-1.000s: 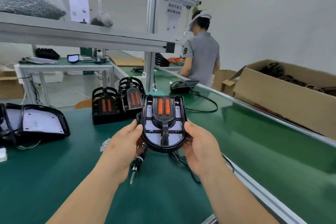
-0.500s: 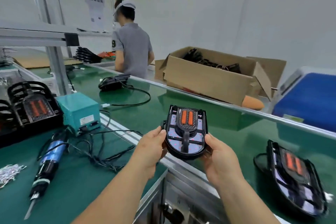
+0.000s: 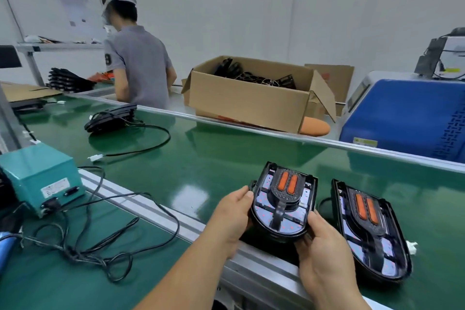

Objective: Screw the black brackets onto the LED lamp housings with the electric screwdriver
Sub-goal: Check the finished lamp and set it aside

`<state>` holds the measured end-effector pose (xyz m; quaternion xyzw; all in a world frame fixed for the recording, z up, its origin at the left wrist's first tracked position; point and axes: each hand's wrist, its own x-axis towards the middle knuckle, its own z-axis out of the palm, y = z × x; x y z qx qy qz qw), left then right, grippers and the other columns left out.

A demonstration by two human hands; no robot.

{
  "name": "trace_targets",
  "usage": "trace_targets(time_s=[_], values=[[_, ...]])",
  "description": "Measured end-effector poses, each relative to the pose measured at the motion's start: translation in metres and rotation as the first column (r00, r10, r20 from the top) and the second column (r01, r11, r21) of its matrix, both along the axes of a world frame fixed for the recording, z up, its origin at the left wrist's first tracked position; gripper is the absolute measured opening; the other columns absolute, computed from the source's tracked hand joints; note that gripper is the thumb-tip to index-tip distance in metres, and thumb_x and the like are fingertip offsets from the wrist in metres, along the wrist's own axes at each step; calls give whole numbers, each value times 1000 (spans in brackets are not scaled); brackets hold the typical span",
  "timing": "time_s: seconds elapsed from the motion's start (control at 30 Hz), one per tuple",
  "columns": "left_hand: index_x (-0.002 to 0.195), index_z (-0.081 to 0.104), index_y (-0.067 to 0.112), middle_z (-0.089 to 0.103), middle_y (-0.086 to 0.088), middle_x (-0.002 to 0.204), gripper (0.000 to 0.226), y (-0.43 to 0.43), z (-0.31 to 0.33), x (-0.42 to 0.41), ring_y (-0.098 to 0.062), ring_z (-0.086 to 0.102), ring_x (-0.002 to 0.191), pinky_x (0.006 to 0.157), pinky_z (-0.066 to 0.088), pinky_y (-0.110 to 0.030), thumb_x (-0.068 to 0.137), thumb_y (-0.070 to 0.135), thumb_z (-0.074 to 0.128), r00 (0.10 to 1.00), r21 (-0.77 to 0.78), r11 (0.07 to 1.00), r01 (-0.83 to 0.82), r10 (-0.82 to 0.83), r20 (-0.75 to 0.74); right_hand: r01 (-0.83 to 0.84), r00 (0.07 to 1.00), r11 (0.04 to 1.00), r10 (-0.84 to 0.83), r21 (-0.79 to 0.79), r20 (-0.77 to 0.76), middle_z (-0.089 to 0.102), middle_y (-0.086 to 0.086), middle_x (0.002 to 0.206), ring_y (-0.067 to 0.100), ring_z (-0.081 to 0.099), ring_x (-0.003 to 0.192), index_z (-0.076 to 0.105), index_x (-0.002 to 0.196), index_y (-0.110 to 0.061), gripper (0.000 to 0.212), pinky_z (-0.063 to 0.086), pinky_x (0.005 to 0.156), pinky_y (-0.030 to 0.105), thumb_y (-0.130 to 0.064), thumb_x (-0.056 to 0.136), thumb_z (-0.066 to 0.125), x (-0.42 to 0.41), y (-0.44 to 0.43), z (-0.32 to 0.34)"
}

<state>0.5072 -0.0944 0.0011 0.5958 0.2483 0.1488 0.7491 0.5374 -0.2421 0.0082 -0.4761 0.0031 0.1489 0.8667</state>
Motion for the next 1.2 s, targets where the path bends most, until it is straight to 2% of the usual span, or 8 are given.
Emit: trace_targets(time_s=[0.1, 0.27, 0.53, 0.67, 0.73, 0.8, 0.97, 1.2], values=[[146, 46, 10, 53, -8, 146, 43, -2, -7, 5, -24, 49, 135, 115, 38, -46, 104, 22, 48, 1000, 3, 1000, 16, -16, -16, 6, 1000, 998, -5, -54, 15, 76, 11, 103, 16, 74, 91, 72, 110, -3, 29, 59, 71, 27, -4, 99, 45, 3, 1, -4], [143, 49, 7, 61, -9, 136, 40, -1, -11, 6, -24, 56, 128, 113, 41, -44, 105, 18, 46, 1000, -36, 999, 12, -12, -19, 15, 998, 971, -1, -240, 61, 71, 6, 121, 20, 64, 116, 67, 123, -9, 33, 46, 105, 44, -7, 101, 43, 4, 5, -13], [146, 45, 6, 56, -12, 142, 44, -1, -10, 4, -26, 53, 132, 115, 38, -44, 104, 21, 49, 998, 16, 999, 42, -41, -53, 77, 988, 846, 5, -528, 152, 66, 12, 108, 29, 55, 89, 46, 128, -10, 44, 45, 81, 39, -6, 87, 59, -12, 10, -7], [145, 47, 10, 56, -7, 143, 46, -4, -8, 3, -21, 52, 133, 115, 37, -41, 103, 27, 50, 996, 109, 992, 64, -57, -67, 145, 975, 774, -6, -616, 221, 62, 16, 107, 27, 48, 90, 46, 103, -9, 23, 38, 76, 40, -5, 85, 60, -21, 7, 0], [147, 46, 14, 55, -3, 144, 48, -7, -5, 1, -17, 51, 133, 116, 36, -39, 102, 31, 52, 995, 136, 987, 84, -74, -72, 153, 967, 679, 45, -718, 249, 46, 19, 145, 23, 43, 121, 42, 133, 2, 52, 31, 101, 37, -8, 86, 62, -24, 7, -1], [148, 44, 16, 54, 0, 145, 52, -9, -2, 0, -13, 51, 132, 116, 36, -35, 100, 33, 55, 993, 157, 983, 99, -88, -77, 178, 959, 603, 69, -777, 274, 11, 7, 166, 17, 12, 150, 16, 156, -3, 82, 8, 120, 30, -10, 89, 63, -29, 9, 2], [149, 43, 20, 51, 5, 147, 57, -14, 4, 1, -7, 49, 130, 112, 36, -26, 99, 44, 55, 993, 277, 957, 87, -62, -97, 264, 912, 555, 122, -789, 391, -2, -1, 167, 10, -9, 152, 8, 158, -11, 89, -6, 122, 28, -12, 88, 64, -39, 17, 6], [146, 46, 23, 50, 2, 146, 55, 1, 23, -18, -18, 48, 133, 115, 37, -40, 100, 52, 45, 985, 217, 967, -132, 152, -78, 305, 818, 599, 233, -740, 526, -10, -12, 164, -10, -17, 139, -2, 158, -18, 91, -16, 113, 14, -17, 90, 59, -43, 31, 19]])
